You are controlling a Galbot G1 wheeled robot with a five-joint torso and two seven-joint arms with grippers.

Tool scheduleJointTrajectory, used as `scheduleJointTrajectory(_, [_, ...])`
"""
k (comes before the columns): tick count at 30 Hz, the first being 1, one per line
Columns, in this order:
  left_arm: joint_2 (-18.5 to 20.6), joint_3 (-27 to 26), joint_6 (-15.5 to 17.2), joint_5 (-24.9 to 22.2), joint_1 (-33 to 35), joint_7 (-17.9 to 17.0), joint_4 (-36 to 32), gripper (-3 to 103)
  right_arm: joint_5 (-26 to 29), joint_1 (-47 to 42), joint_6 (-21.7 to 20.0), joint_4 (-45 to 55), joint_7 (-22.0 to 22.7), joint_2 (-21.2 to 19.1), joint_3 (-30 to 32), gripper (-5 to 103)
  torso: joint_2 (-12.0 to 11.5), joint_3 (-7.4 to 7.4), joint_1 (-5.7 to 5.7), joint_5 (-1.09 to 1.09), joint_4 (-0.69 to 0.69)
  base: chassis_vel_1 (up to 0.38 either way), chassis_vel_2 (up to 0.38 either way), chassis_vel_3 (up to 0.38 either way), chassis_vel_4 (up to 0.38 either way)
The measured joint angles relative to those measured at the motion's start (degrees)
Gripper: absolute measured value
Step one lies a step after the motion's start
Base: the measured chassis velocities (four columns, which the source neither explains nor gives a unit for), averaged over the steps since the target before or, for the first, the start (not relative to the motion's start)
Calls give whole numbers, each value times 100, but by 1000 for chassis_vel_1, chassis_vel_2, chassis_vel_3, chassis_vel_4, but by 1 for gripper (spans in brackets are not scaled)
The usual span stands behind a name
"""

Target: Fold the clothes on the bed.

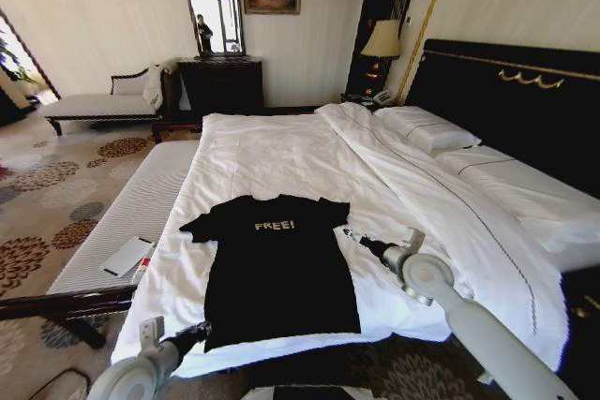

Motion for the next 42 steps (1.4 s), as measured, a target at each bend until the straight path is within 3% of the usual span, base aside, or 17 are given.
scheduleJointTrajectory(1, [9,-3,-4,17,11,2,-2,4,-5,4,0,-9,0,5,-4,100,0,0,0,0,0,0,0,0,0])
scheduleJointTrajectory(6, [32,-37,-11,23,29,5,-21,0,-14,31,-2,-32,3,14,-20,100,0,0,0,0,0,0,0,0,0])
scheduleJointTrajectory(15, [98,-84,-12,-19,113,-3,-130,0,-50,44,-3,-62,10,23,-35,100,0,0,0,-1,0,0,0,0,0])
scheduleJointTrajectory(26, [456,-423,118,-124,674,-204,-563,0,-87,69,-3,-101,12,66,-38,100,0,0,0,0,0,0,0,0,0])
scheduleJointTrajectory(42, [598,-576,174,470,1330,-244,-473,0,-114,60,4,-112,8,42,17,100,0,0,0,0,-1,0,0,0,0])
